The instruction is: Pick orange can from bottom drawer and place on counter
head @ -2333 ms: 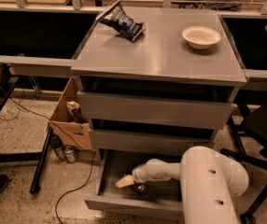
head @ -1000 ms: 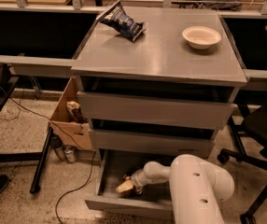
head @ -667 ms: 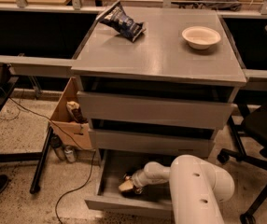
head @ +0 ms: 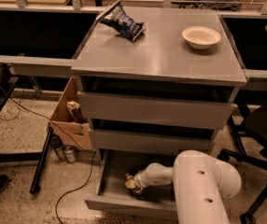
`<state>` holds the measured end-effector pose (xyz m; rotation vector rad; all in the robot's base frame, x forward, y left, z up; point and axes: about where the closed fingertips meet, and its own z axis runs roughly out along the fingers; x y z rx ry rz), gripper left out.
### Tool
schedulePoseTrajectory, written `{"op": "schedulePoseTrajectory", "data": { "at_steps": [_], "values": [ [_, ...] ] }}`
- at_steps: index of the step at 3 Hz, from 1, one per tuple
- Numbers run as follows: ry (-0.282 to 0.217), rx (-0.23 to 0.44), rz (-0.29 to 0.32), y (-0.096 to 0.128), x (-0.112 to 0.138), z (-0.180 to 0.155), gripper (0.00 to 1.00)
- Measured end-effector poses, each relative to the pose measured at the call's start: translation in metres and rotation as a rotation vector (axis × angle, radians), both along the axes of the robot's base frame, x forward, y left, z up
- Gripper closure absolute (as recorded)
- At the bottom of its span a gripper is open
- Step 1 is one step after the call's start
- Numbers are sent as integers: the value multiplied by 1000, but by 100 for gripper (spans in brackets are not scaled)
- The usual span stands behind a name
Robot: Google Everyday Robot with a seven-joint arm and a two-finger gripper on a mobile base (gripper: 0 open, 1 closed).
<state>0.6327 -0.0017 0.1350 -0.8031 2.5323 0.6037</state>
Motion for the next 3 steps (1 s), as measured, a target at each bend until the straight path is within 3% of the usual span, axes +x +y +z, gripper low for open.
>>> {"op": "schedulePoseTrajectory", "data": {
  "at_steps": [1,2,3],
  "values": [
    [-31,-3,-33,-11,-2,18,94],
    [-85,-9,-88,-32,-9,55,100],
    [-112,-10,-115,-46,-25,92,100]
  ]
}}
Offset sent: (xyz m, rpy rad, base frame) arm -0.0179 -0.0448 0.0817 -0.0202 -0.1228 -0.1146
